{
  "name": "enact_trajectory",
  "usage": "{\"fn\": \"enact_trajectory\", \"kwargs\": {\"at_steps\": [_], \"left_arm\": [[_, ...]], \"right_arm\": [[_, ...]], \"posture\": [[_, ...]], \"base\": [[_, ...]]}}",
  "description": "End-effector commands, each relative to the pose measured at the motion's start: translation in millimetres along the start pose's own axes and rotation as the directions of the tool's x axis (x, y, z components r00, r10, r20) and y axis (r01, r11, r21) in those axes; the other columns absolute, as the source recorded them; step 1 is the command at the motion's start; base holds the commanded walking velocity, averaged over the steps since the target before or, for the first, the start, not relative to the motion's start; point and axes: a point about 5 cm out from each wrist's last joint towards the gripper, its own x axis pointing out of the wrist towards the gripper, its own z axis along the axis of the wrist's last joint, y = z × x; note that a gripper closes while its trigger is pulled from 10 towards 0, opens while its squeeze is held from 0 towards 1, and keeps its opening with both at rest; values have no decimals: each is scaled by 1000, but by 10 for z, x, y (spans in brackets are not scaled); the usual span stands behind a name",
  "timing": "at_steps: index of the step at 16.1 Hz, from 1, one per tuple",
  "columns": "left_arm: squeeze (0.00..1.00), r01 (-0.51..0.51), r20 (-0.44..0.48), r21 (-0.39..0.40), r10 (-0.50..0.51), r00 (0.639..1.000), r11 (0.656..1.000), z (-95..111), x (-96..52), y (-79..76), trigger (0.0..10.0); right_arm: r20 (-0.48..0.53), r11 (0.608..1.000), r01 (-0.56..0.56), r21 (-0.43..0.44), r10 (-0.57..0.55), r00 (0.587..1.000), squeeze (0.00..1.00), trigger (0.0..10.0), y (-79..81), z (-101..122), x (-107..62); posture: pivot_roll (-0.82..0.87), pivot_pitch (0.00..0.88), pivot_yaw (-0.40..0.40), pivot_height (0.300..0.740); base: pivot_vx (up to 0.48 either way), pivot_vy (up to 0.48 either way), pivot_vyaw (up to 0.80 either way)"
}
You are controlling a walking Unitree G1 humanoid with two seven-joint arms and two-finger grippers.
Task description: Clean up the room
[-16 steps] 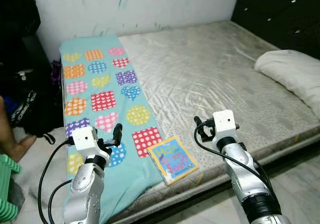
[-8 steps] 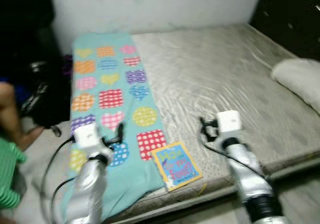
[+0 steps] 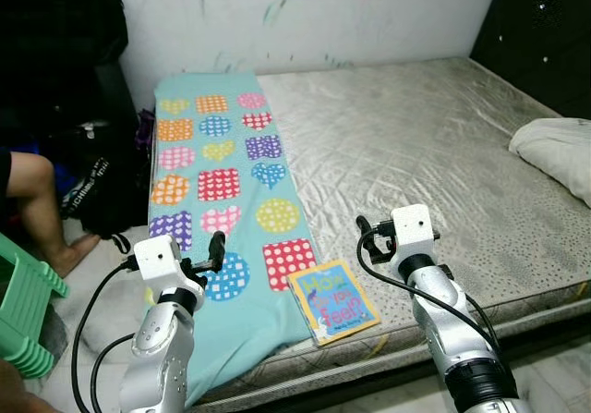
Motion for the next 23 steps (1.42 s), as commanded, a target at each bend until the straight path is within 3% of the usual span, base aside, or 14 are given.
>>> {"fn": "enact_trajectory", "kwargs": {"at_steps": [1, 3, 6, 8, 10, 14, 16, 20, 21, 23], "left_arm": [[0, 16, -20, 9, -16, 1000, 1000, -12, 13, -30, 10000], [0, 23, -40, 15, -23, 999, 1000, -39, 6, -39, 10000], [0, 76, -69, 106, -69, 995, 991, 17, -44, 10, 10000], [0, 93, -69, 121, -85, 994, 988, 60, -86, 50, 10000], [0, 74, -39, 136, -70, 997, 988, 130, -296, 223, 10000], [0, 61, 50, 149, -69, 996, 987, 221, -554, 289, 10000], [0, 61, 58, 144, -70, 996, 988, 242, -609, 307, 10000], [0, 117, 66, 187, -131, 989, 975, 228, -602, 281, 10000], [0, 95, 86, 234, -118, 989, 968, 259, -573, 255, 10000], [0, 84, 86, 235, -107, 991, 968, 286, -549, 248, 10000]], "right_arm": [[-24, 1000, 29, 0, -29, 999, 0, 10000, -34, 11, 42], [-19, 999, 25, 32, -25, 1000, 0, 10000, -49, 9, 38], [-45, 998, 70, -9, -70, 997, 0, 10000, -137, -27, 17], [-59, 996, 85, -23, -86, 995, 0, 10000, -180, -42, 1], [-79, 992, 126, -22, -128, 989, 0, 10000, -308, -89, -141], [-22, 988, 156, 15, -155, 988, 0, 10000, -464, -35, -440], [41, 994, 105, -26, -103, 994, 0, 10000, -431, 11, -583], [39, 1000, -10, 27, 9, 999, 0, 10000, -296, -22, -688], [7, 996, 18, -88, -18, 1000, 0, 10000, -318, -85, -695], [-13, 988, -7, -154, 6, 1000, 0, 10000, -294, -85, -700]], "posture": [[-93, 0, -18, 740], [-92, 0, -17, 740], [-99, 0, -15, 740], [-97, 0, -16, 740], [-92, 0, -21, 740], [-97, 0, -19, 740], [-103, 0, -15, 740], [-108, 0, -14, 740], [-104, 0, -14, 740], [-111, 0, -11, 740]], "base": [[0, 0, 0], [0, 0, 0], [0, 0, 0], [0, 0, 0], [0, 0, 0], [0, 0, 0], [0, 0, 0], [0, 0, 0], [0, 0, 0], [0, 0, 0]]}}
